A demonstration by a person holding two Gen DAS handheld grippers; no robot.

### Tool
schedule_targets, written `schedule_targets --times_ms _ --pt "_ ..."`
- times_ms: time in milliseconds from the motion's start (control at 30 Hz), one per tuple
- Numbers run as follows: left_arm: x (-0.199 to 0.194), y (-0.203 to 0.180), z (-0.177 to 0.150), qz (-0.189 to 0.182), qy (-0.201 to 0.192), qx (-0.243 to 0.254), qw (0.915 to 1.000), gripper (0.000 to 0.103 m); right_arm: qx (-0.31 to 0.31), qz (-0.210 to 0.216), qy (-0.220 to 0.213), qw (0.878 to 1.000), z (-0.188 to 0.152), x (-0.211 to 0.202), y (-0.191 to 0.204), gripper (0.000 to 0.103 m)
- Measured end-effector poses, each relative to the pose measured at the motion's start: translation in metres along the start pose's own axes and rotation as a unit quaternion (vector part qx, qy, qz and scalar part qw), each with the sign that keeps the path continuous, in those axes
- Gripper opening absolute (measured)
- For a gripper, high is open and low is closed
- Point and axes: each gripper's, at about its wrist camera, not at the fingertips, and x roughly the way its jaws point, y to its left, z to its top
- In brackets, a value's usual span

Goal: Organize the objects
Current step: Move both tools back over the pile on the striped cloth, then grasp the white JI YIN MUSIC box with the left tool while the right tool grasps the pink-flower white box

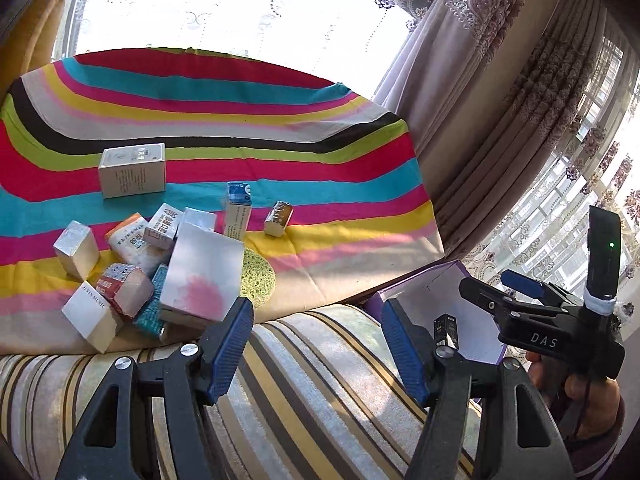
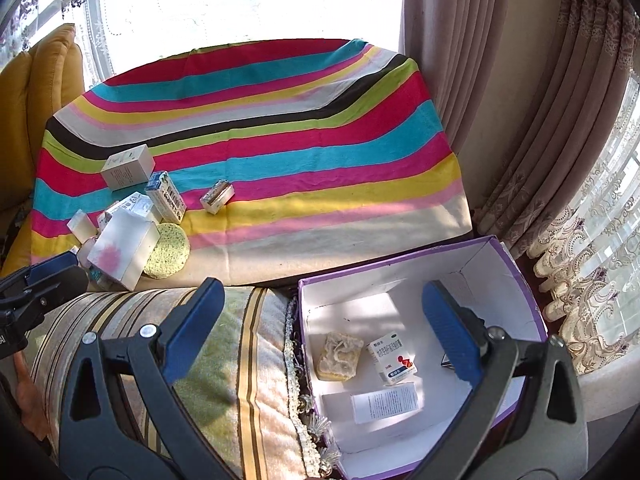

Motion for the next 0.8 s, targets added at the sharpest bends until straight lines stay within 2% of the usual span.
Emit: schedule_targets --times_ms 467,667,800 --pt "-0.047 0.099 -0.021 0.069 -0.014 -0.092 0.9933 0.067 -0.075 0.082 0.025 0.993 -0.005 0.002 0.081 0.1" --pt "-0.049 0.124 -0.021 0.085 0.0 -0.106 0.9907 0.067 -0.099 0.108 0.043 0.988 -0.001 0.011 0.112 0.1" --pt "-0.042 0.133 -0.015 0.104 0.027 -0.085 0.9906 0.067 -0.086 0.137 0.062 0.985 0.006 0.023 0.127 0.1"
